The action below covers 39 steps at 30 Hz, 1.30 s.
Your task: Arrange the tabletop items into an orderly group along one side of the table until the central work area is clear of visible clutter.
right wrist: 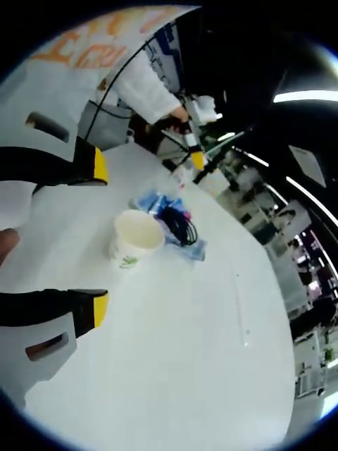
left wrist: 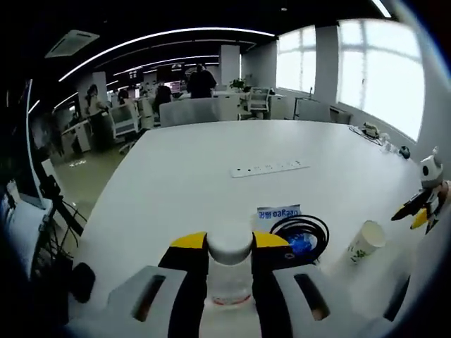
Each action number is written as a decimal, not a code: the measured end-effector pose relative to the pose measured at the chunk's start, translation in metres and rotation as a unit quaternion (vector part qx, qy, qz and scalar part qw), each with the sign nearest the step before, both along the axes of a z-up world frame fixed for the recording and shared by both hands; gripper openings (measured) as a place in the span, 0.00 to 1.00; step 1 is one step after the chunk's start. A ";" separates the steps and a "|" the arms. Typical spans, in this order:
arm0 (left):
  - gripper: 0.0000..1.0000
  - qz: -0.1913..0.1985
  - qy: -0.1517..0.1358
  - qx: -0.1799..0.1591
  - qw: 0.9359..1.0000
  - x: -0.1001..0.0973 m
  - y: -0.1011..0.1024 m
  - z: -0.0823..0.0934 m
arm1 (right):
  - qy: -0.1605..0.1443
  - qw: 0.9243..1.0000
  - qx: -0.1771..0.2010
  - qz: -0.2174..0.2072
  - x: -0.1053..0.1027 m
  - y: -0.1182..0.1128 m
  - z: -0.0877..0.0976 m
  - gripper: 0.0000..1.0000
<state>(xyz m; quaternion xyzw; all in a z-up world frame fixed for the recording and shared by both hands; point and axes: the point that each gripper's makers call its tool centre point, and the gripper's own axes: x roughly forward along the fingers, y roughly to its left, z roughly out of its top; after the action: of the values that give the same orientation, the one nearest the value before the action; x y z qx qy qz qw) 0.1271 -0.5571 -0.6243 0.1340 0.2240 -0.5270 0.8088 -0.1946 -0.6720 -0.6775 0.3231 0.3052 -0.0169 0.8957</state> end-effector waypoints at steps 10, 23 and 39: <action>0.21 0.013 0.004 -0.033 0.999 0.000 0.013 0.000 | 0.005 1.000 0.000 0.021 -0.001 0.013 -0.004 0.58; 0.48 0.062 0.028 -0.050 0.996 0.002 0.008 0.000 | 0.001 1.000 -0.001 0.022 -0.003 0.014 -0.001 0.58; 0.21 0.053 0.004 -0.052 0.997 0.013 0.005 0.002 | -0.007 1.000 -0.005 0.007 -0.006 0.011 0.003 0.57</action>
<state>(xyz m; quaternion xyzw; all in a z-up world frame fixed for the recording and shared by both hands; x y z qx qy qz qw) 0.1400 -0.5518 -0.6220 0.0774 0.2059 -0.4945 0.8409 -0.2001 -0.6614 -0.6742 0.3169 0.3014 -0.0099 0.8993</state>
